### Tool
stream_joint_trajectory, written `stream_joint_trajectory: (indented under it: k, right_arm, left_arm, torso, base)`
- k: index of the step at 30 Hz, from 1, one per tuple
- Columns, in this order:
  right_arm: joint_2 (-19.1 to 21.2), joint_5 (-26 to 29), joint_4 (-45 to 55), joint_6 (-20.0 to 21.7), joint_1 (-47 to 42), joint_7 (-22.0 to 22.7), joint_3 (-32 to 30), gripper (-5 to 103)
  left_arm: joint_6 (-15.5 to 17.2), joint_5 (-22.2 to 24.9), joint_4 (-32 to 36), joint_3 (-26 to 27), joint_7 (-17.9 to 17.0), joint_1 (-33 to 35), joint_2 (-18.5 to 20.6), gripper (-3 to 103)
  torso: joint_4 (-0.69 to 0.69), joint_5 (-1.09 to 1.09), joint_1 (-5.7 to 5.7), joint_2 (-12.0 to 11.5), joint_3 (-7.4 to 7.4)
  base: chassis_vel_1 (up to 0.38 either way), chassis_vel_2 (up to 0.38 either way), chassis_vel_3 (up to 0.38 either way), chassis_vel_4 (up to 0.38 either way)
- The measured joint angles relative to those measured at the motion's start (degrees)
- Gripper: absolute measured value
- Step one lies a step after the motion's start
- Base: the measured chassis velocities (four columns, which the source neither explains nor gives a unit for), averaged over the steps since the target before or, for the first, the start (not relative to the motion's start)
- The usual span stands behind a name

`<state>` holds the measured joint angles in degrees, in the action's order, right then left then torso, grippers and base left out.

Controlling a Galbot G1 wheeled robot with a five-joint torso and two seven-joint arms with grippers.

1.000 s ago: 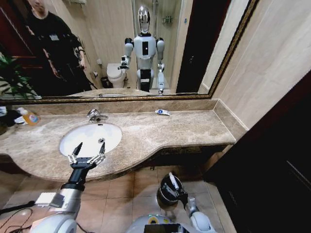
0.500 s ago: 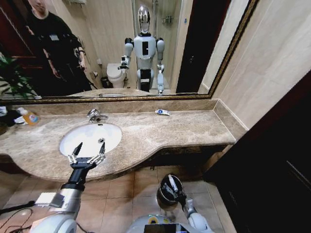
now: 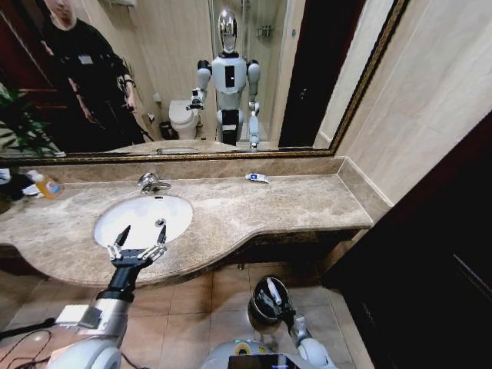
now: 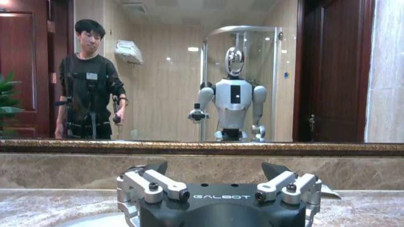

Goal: Pick up the trash from the sink and place it in the trash bin.

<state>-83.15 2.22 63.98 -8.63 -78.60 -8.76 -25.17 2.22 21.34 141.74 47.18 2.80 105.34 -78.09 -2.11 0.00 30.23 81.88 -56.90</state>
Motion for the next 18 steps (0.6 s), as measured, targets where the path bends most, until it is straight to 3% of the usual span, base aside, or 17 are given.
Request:
stream_joint_trajectory:
  k: [2,4,5,18]
  right_arm:
    - [0.18,-0.13,0.29,-0.28,-0.18,0.11,0.08,63]
    - [0.23,-0.27,0.41,-0.35,-0.26,0.14,0.1,63]
    - [0.28,-0.43,0.69,-0.39,-0.42,0.14,0.13,73]
    - [0.43,-0.68,1.81,-0.69,-1.38,0.2,0.85,74]
  left_arm:
    - [0.0,0.0,0.0,0.0,0.0,0.0,0.0,100]
    - [0.0,0.0,0.0,0.0,0.0,0.0,0.0,100]
    - [0.0,0.0,0.0,0.0,0.0,0.0,0.0,100]
    - [0.0,0.0,0.0,0.0,0.0,0.0,0.0,100]
  torso:
    - [0.0,0.0,0.0,0.0,0.0]
    - [0.0,0.0,0.0,0.0,0.0]
    - [0.0,0.0,0.0,0.0,0.0]
    - [0.0,0.0,0.0,0.0,0.0]
  base:
    - [0.0,0.0,0.0,0.0]
    - [0.0,0.0,0.0,0.0]
    - [0.0,0.0,0.0,0.0]
    - [0.0,0.0,0.0,0.0]
